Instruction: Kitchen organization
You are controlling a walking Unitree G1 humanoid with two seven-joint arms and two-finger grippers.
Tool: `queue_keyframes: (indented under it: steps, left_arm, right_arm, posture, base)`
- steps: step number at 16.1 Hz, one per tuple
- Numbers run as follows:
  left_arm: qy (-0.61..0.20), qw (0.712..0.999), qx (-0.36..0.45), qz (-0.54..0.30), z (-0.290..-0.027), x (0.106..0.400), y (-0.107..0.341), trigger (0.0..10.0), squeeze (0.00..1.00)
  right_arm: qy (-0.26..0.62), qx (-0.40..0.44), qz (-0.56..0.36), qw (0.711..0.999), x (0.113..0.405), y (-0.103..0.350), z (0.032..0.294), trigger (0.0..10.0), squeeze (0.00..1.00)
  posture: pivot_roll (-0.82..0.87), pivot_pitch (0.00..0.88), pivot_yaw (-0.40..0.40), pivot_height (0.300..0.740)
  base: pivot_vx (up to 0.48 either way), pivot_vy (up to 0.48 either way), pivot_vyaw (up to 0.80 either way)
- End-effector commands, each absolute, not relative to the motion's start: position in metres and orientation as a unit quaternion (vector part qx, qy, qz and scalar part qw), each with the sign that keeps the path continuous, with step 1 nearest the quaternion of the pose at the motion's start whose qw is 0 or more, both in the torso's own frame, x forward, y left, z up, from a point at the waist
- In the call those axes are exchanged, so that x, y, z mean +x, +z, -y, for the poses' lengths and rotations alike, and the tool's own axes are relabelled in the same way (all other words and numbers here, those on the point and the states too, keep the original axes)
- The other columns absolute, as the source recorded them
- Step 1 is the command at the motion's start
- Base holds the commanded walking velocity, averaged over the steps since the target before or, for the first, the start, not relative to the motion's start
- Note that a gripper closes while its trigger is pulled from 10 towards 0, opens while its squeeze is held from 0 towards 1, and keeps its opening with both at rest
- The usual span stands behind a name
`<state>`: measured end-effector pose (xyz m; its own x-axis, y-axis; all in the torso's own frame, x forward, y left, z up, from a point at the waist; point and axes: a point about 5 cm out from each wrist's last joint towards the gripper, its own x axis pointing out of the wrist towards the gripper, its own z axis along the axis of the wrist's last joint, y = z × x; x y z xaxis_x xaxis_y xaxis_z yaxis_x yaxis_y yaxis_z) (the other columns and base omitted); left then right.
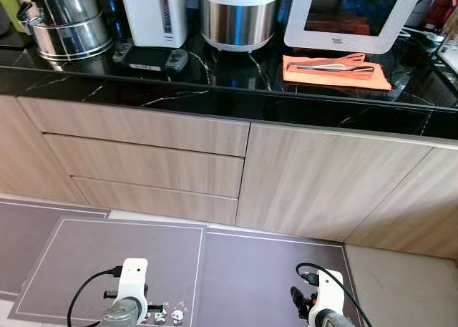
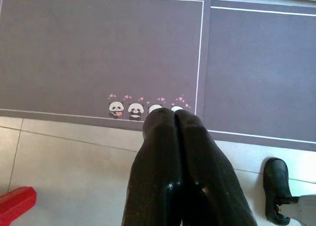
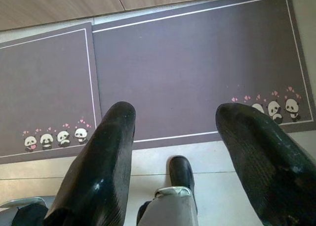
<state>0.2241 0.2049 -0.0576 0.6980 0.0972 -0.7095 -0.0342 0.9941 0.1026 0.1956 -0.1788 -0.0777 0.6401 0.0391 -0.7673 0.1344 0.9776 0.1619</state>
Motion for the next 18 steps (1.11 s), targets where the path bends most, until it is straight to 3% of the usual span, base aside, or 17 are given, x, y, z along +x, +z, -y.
queue_keyframes:
  steps: [1,7,18]
  left_arm:
    - [0.032,0.918,0.054,-0.392,-0.2052,0.2194,-0.0604,10.0,0.0]
    - [0.041,0.919,0.053,-0.388,-0.2064,0.2198,-0.0597,10.0,0.0]
    - [0.03,0.92,0.085,-0.381,-0.2047,0.2215,-0.0586,10.0,0.0]
  right_arm:
    - [-0.024,0.098,-0.429,0.898,0.1945,-0.0783,0.18,10.0,0.0]
    - [-0.025,0.094,-0.43,0.897,0.1938,-0.0785,0.1819,10.0,0.0]
    - [-0.022,0.092,-0.432,0.897,0.1948,-0.0781,0.1819,10.0,0.0]
  posture:
    - [0.08,0.0,-0.06,0.74]
    - [0.08,0.0,-0.066,0.74]
    - [0.08,0.0,-0.072,0.74]
  base:
    - [0.0,-0.48,-0.61]
    - [0.0,0.0,-0.62]
    - [0.0,-0.247,-0.62]
